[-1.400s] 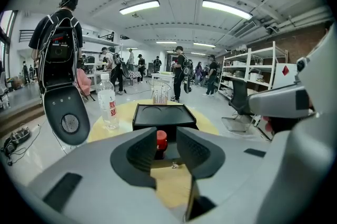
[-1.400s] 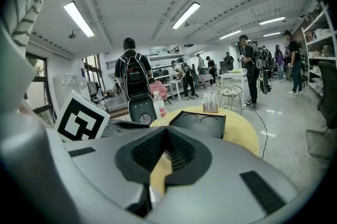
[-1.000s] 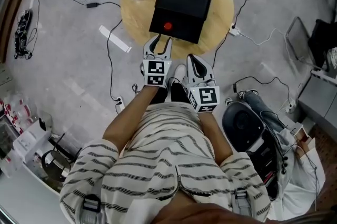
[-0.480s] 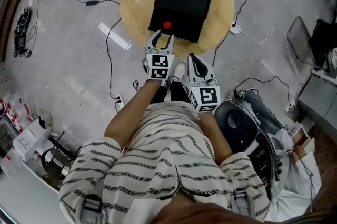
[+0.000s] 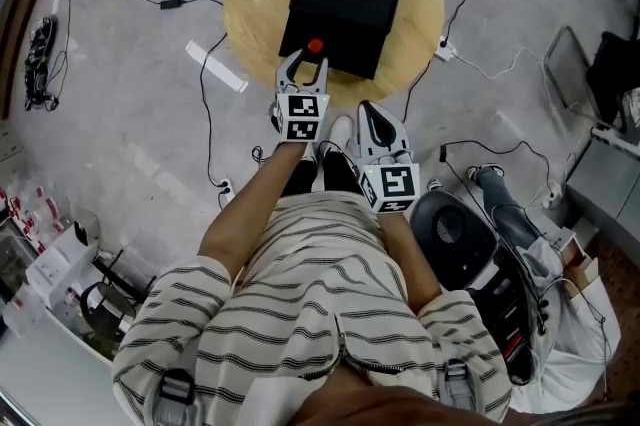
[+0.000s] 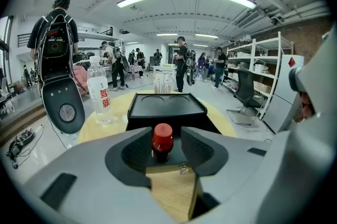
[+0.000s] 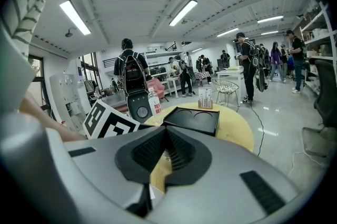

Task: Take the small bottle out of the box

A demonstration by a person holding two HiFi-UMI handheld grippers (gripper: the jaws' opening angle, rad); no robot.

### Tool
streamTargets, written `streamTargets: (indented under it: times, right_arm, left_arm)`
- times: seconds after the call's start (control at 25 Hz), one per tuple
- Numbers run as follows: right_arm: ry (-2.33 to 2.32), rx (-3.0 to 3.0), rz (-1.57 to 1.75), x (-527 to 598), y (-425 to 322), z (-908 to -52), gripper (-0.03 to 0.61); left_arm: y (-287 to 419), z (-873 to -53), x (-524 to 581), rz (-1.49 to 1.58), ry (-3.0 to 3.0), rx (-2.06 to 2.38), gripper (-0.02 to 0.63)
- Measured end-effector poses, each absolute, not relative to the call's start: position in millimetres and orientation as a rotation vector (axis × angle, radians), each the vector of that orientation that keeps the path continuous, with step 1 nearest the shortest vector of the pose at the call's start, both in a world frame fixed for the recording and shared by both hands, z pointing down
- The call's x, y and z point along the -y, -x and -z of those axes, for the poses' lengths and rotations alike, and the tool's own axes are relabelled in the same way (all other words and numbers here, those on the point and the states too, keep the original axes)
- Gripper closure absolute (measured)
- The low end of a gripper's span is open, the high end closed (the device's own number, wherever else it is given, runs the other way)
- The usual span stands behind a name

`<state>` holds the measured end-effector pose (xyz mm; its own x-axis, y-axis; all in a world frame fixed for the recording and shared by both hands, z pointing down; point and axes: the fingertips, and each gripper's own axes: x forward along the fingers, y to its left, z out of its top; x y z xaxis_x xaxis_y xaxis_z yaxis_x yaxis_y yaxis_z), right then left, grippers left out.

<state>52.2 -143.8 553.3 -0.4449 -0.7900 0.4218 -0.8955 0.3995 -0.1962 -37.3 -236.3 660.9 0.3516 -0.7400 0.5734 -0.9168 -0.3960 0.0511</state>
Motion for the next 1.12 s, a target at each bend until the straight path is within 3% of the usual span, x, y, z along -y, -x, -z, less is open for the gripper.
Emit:
streamTargets:
  times: [0.32,1.12]
  right_arm:
    - [-1.475,2.388,-0.603,184,-118,-552,0.56]
    - [-1.49,2.383,-0.558,87,-7,-540,0.56]
  left_arm:
    - [-27,-666,283,-0.679,-2.254,1.455,0.446]
    - [86,-668,210,-0.69,-2.287,1.499,0.451]
